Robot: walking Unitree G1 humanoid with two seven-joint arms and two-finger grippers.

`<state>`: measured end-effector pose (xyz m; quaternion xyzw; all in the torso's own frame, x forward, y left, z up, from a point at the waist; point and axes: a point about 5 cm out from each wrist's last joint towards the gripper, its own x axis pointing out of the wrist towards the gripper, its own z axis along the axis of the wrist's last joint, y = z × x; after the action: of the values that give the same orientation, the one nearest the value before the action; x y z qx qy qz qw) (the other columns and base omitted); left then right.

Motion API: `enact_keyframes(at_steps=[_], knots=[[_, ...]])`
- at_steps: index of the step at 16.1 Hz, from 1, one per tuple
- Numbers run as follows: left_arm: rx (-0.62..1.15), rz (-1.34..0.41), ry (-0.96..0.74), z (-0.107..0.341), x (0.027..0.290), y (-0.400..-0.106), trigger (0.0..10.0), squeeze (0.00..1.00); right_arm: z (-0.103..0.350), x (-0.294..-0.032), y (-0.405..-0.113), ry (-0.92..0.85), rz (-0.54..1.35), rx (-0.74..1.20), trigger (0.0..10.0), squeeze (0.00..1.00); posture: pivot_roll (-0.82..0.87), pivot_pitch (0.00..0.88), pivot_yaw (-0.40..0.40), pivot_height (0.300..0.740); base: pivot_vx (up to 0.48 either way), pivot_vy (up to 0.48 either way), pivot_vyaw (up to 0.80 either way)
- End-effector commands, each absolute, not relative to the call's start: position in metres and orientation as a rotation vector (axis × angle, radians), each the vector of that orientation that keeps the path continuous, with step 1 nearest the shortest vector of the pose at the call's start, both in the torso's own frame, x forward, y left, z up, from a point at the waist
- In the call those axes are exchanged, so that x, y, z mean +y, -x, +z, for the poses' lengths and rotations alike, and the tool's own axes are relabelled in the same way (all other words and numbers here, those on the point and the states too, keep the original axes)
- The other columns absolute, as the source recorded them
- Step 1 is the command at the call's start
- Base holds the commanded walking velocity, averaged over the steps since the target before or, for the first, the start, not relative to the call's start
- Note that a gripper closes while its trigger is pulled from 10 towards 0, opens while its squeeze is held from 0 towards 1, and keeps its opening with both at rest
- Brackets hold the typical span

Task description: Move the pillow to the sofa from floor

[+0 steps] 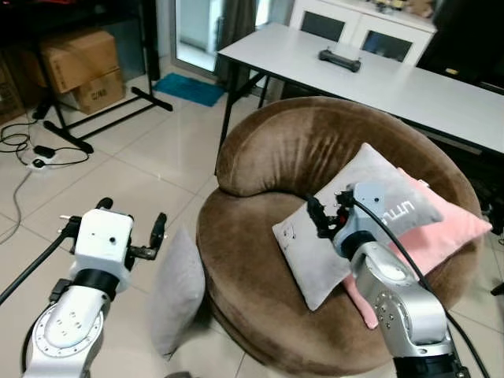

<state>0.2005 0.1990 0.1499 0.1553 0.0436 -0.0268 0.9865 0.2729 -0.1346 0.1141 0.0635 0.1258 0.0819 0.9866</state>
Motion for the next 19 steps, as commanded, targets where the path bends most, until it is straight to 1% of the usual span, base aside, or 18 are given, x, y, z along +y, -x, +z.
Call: enact_keyframes(at_steps=[1, 13, 15, 17, 18, 19], knots=[[0.083, -0.062, -0.313, 0.1501, 0.1975, -0.2019, 10.0, 0.00, 0.1153, -0.1355, -0.2724, -0.118, 0.160, 0.257, 10.0, 0.00, 0.19, 0.000, -0.110, 0.740, 0.000, 0.322, 0.00], [0.082, -0.061, -0.311, 0.1498, 0.1966, -0.2033, 10.0, 0.00, 0.1135, -0.1347, -0.2739, -0.093, 0.179, 0.274, 10.0, 0.00, 0.19, 0.000, -0.115, 0.740, 0.000, 0.326, 0.00], [0.062, -0.039, -0.284, 0.1521, 0.1956, -0.2048, 10.0, 0.00, 0.1108, -0.1366, -0.2744, -0.097, 0.163, 0.286, 10.0, 0.00, 0.19, 0.000, -0.115, 0.740, 0.000, 0.000, 0.00], [0.072, -0.035, -0.294, 0.1506, 0.1952, -0.2071, 10.0, 0.00, 0.1105, -0.1359, -0.2743, -0.117, 0.168, 0.285, 10.0, 0.00, 0.19, 0.000, -0.115, 0.740, 0.000, 0.000, 0.00], [0.055, -0.037, -0.267, 0.1531, 0.1947, -0.2076, 10.0, 0.00, 0.1137, -0.1342, -0.2740, -0.096, 0.196, 0.266, 10.0, 0.00, 0.18, 0.000, -0.115, 0.740, 0.000, 0.000, 0.00], [0.041, -0.042, -0.259, 0.1554, 0.1944, -0.2080, 10.0, 0.00, 0.1147, -0.1324, -0.2737, -0.068, 0.217, 0.258, 10.0, 0.00, 0.18, 0.000, -0.115, 0.740, 0.000, 0.000, 0.80]])
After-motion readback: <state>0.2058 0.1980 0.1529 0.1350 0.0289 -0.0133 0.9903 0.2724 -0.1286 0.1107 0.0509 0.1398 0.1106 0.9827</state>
